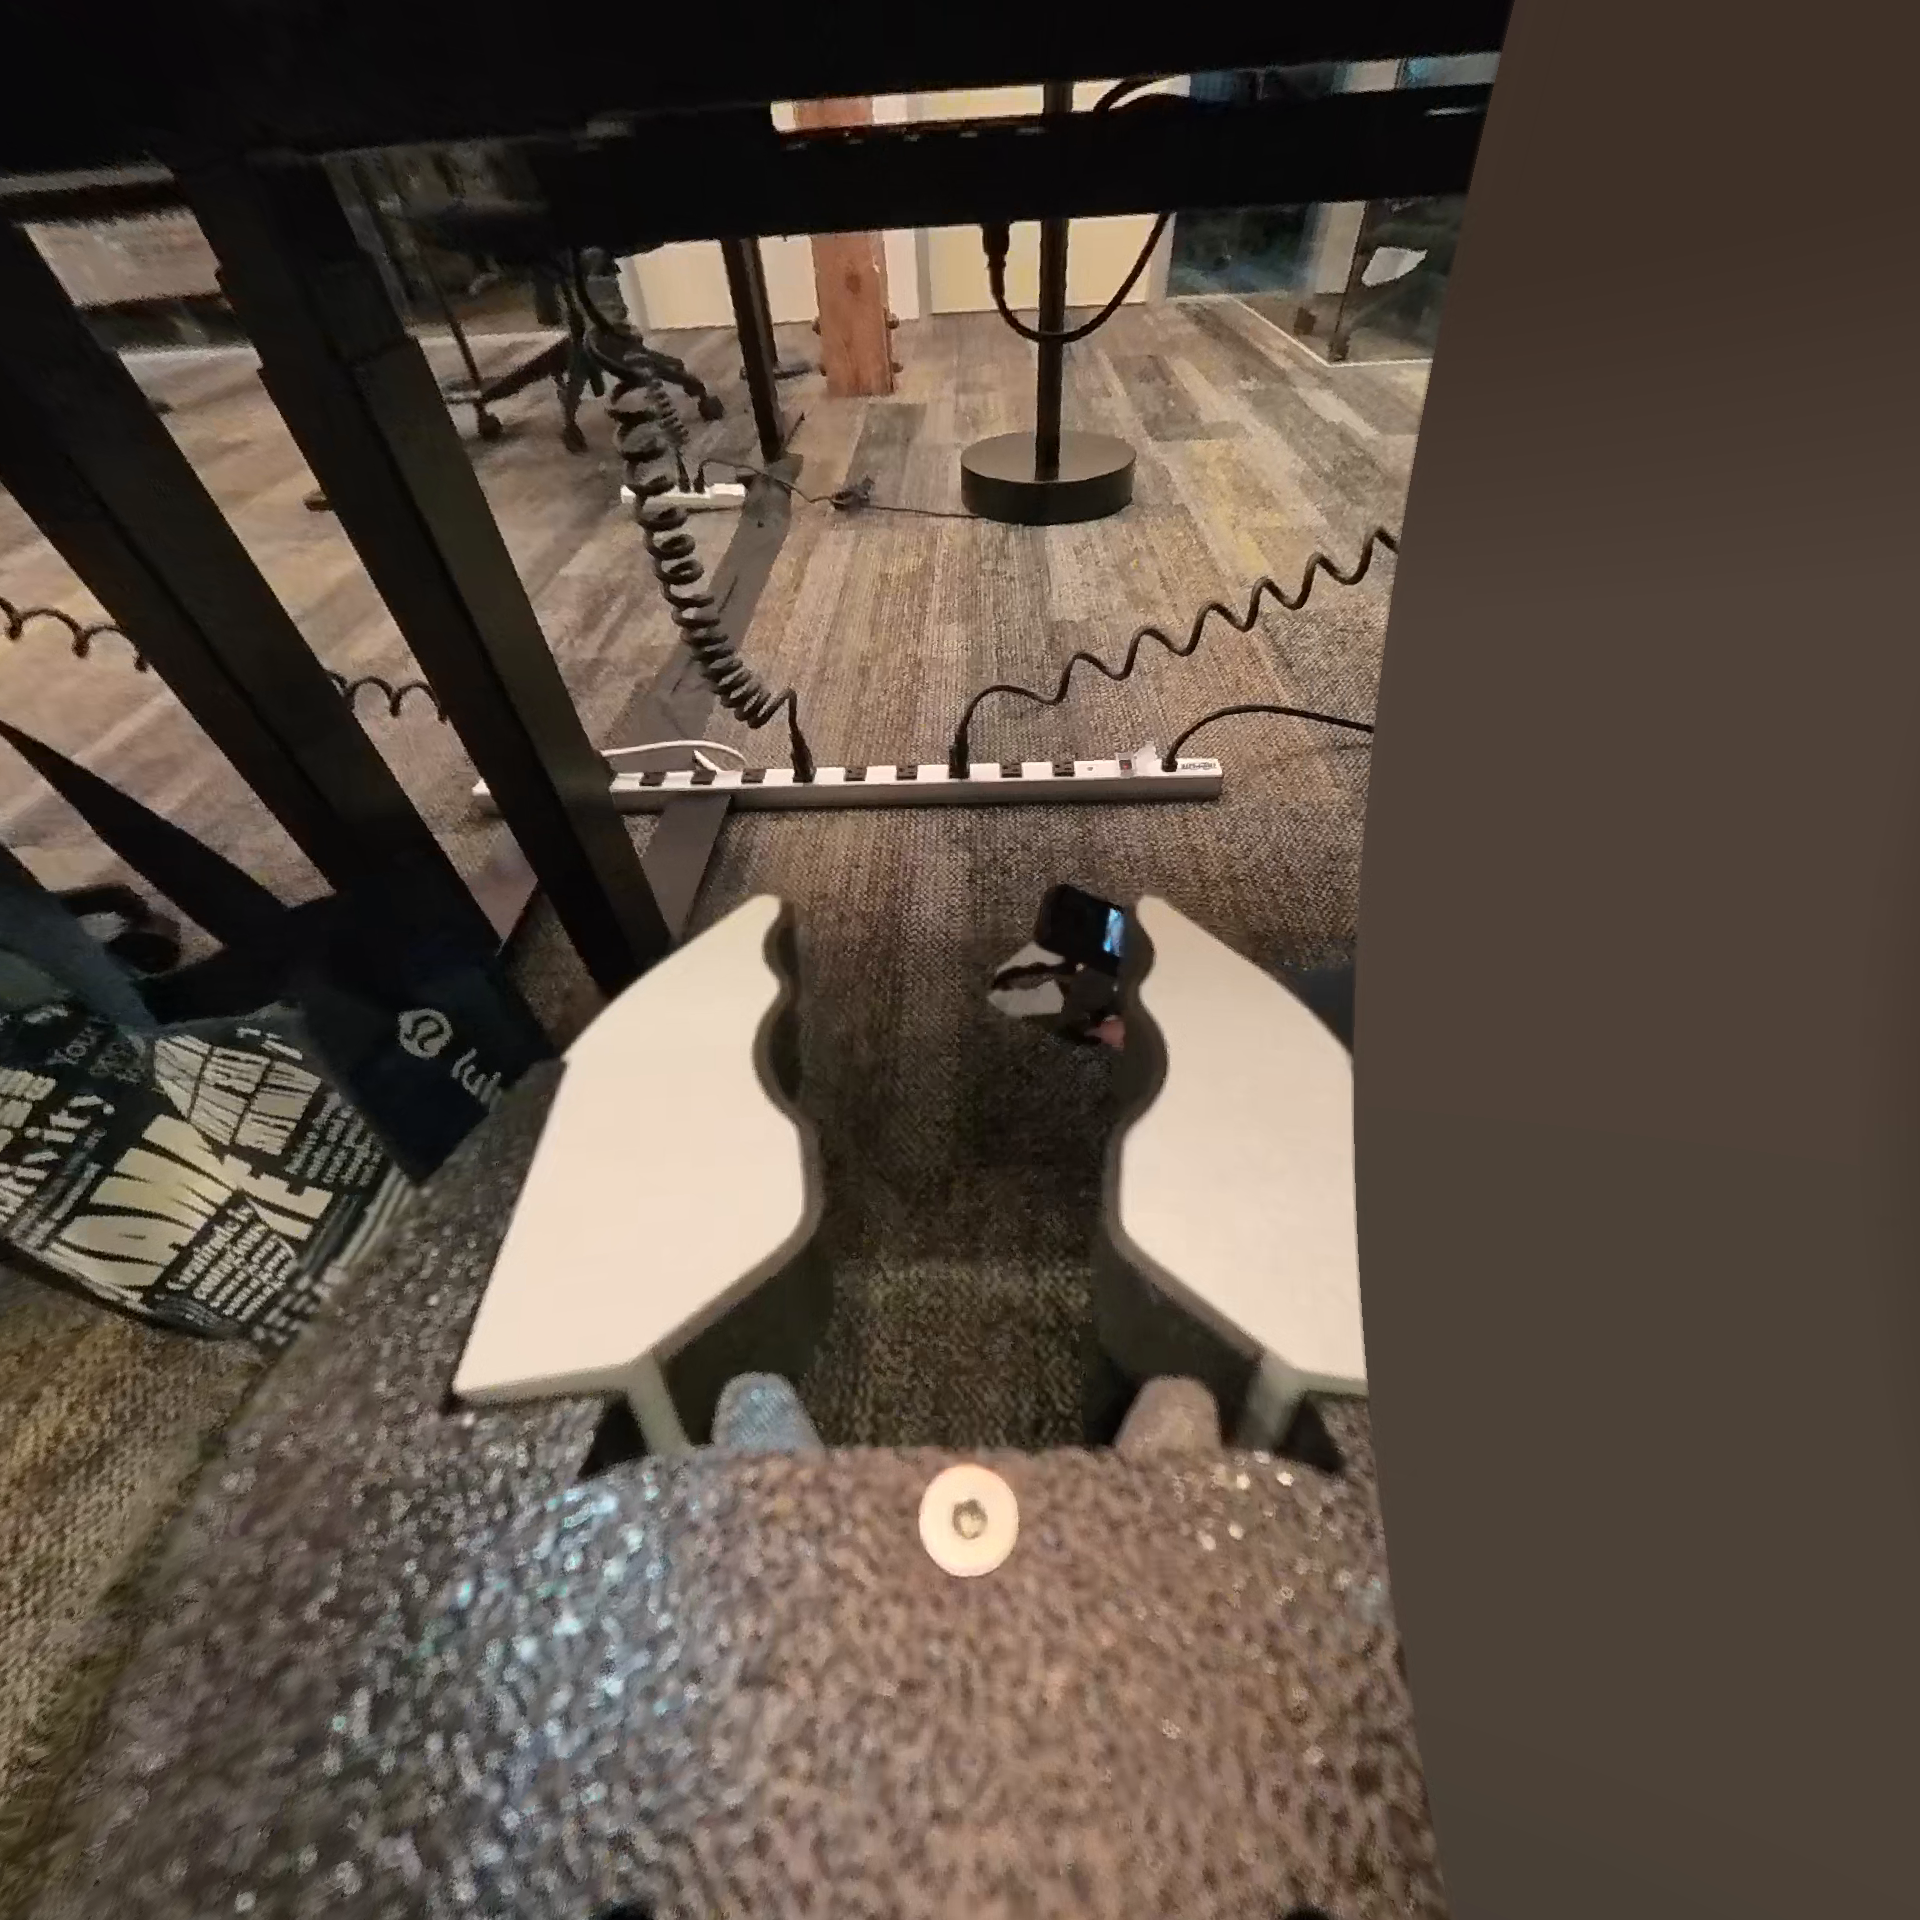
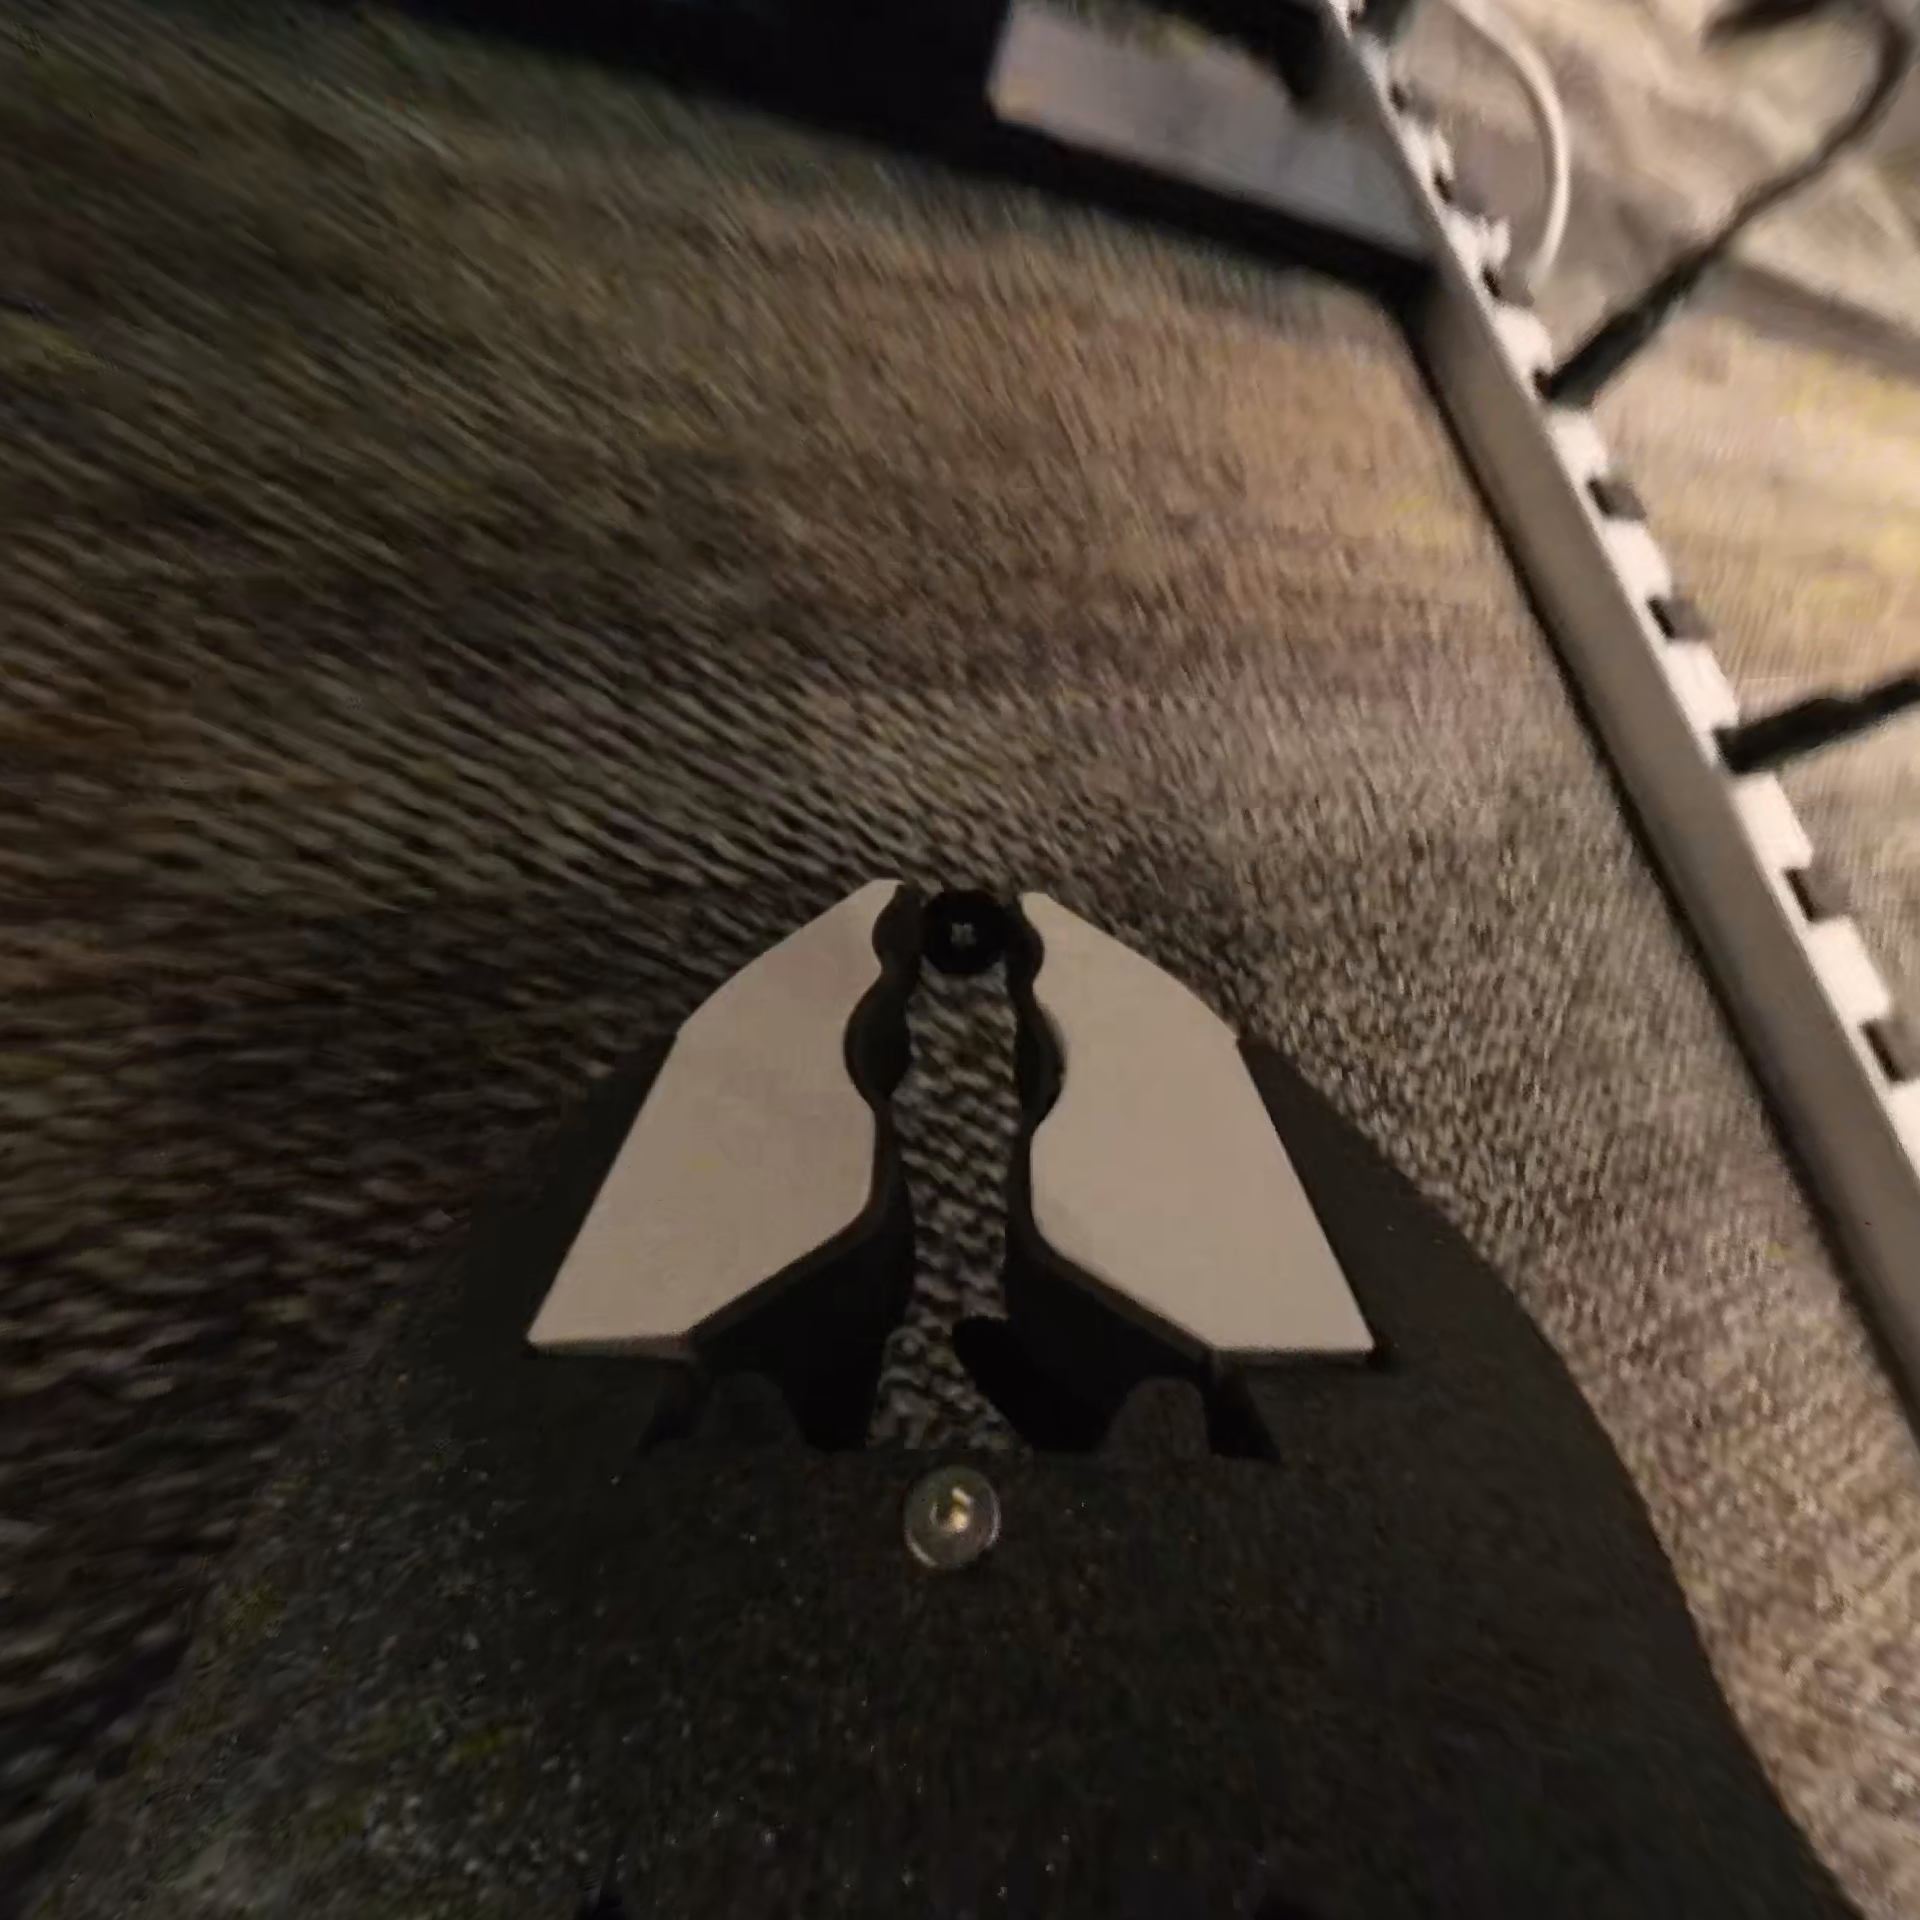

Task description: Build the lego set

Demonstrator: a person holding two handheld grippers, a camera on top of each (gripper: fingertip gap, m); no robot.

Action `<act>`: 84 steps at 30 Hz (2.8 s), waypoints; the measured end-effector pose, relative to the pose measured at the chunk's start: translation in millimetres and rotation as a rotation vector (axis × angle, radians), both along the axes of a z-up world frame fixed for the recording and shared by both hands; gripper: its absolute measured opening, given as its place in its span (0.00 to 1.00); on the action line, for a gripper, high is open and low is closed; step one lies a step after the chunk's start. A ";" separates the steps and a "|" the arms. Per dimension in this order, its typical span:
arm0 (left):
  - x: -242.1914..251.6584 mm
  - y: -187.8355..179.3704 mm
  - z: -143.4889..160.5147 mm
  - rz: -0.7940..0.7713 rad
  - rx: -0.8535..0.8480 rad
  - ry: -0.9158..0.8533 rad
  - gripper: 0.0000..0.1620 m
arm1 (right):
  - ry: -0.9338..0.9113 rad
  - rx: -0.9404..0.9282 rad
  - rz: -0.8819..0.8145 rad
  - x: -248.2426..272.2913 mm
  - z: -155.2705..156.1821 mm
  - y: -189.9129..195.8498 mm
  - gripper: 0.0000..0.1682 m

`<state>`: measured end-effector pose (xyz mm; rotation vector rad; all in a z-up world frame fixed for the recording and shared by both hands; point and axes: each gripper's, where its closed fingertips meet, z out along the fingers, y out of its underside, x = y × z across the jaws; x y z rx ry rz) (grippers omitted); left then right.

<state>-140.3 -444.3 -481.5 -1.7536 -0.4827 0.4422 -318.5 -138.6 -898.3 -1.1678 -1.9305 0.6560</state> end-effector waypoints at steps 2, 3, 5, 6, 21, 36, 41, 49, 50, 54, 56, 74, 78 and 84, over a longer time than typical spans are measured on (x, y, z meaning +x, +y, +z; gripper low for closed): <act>-0.3 0.5 3.6 -0.002 -0.009 0.048 0.39 | 0.022 -0.016 0.066 2.9 29.7 -39.8 0.09; -0.3 0.2 7.1 -0.001 -0.014 0.081 0.40 | 0.026 -0.028 0.083 5.3 45.4 -60.4 0.09; -0.4 -2.3 16.7 0.002 -0.021 0.165 0.40 | 0.016 -0.049 0.082 11.5 75.9 -98.3 0.10; -0.4 -4.4 21.1 0.005 -0.028 0.206 0.40 | -0.002 -0.070 0.073 17.3 89.6 -117.2 0.10; 135.4 -83.9 233.8 0.441 0.118 0.184 0.46 | -0.430 -0.309 0.174 288.1 321.0 -317.9 0.09; 188.6 -95.5 412.6 0.460 0.089 -0.067 0.45 | -0.011 -0.271 0.087 178.3 716.2 -139.7 0.09; 127.2 -54.0 420.1 0.420 0.107 -0.139 0.47 | -0.181 -0.177 0.035 133.4 654.9 -62.3 0.09; 53.8 16.7 406.3 0.276 0.032 -0.199 0.50 | -0.251 -0.254 -0.006 109.9 632.2 -41.3 0.47; 47.8 26.0 401.9 0.254 0.032 -0.210 0.50 | -0.244 -0.260 -0.011 109.9 634.7 -39.7 0.45; 26.0 65.5 381.0 0.151 0.053 -0.249 0.46 | -0.203 -0.223 -0.070 115.6 645.8 -20.4 0.22; 14.7 85.4 369.9 0.106 0.042 -0.255 0.39 | -0.185 -0.217 -0.096 119.9 651.9 -10.2 0.09; -144.6 250.3 301.0 -0.453 -0.109 -0.027 0.00 | 0.133 -0.238 -0.853 229.9 689.1 122.8 0.00; -155.2 303.3 310.4 -0.638 0.062 0.034 0.00 | 0.317 -0.140 -1.000 244.0 690.4 158.5 0.00; -142.7 341.2 306.9 -0.676 0.247 0.269 0.00 | 0.611 0.049 -0.848 225.1 695.3 172.3 0.00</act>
